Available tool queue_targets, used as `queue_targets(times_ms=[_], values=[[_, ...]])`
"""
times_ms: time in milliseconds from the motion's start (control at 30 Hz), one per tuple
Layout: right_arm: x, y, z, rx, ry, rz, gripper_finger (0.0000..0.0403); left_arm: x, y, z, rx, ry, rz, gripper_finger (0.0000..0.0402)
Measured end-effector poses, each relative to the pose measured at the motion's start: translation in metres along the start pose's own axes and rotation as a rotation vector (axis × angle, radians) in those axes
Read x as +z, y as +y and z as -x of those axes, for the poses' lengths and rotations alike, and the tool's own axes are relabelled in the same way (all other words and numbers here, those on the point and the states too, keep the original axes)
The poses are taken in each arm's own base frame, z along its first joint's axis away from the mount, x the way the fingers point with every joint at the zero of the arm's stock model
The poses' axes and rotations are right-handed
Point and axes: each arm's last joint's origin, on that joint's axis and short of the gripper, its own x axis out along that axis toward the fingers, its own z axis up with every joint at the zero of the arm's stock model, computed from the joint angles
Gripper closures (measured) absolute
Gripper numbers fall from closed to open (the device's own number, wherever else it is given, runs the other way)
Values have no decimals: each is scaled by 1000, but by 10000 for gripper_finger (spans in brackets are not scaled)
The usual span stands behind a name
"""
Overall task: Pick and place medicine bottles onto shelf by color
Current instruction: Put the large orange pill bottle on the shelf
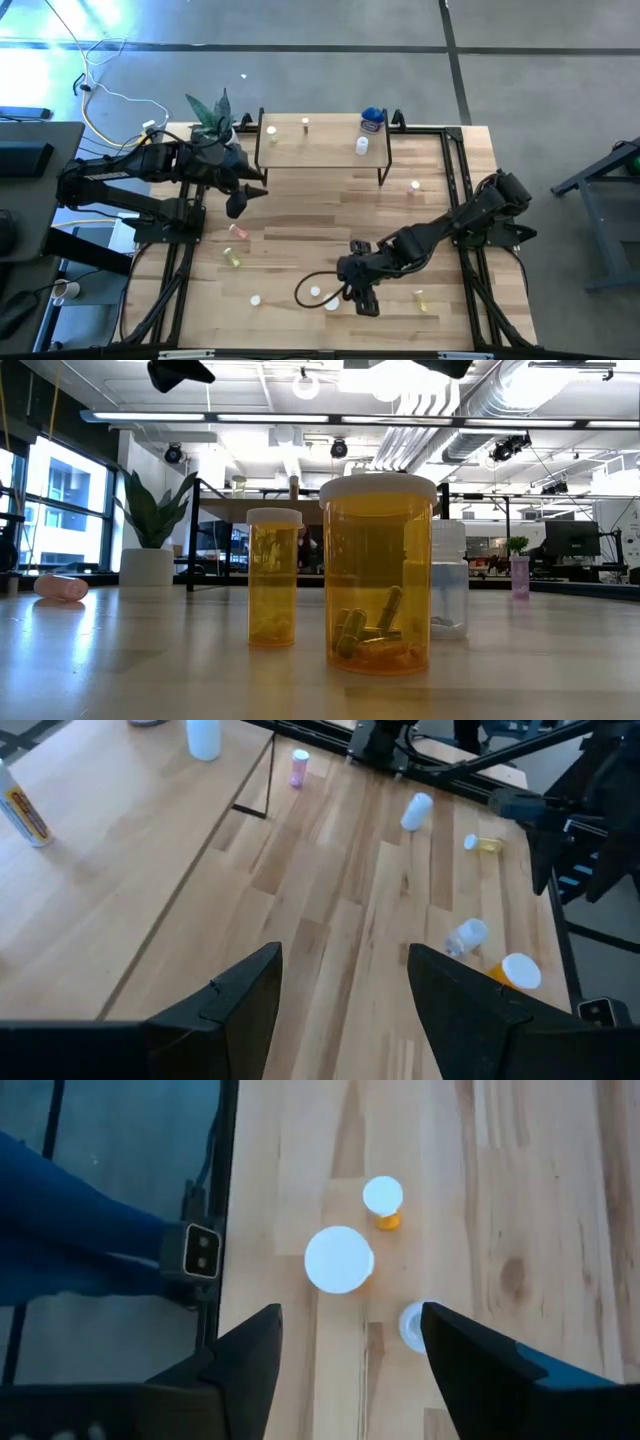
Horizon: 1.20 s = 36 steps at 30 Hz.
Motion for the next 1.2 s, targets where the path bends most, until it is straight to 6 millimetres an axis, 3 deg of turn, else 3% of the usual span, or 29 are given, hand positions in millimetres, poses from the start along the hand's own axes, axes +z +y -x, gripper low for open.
queue_targets(times_ms=[233, 567, 733, 1200], values=[[2, 6, -19, -1, -31, 141, 135, -2, -3, 0, -15, 10, 5, 193], [0, 10, -60, -7, -33, 311, 132, -2, -3, 0, -12, 19, 12, 193], [-5, 7, -80, -23, 14, 320, 132, -2, -3, 0, -12, 20, 16, 193], [-13, 6, -110, -21, 48, 315, 132, -3, -3, 0, -10, 27, 15, 193]])
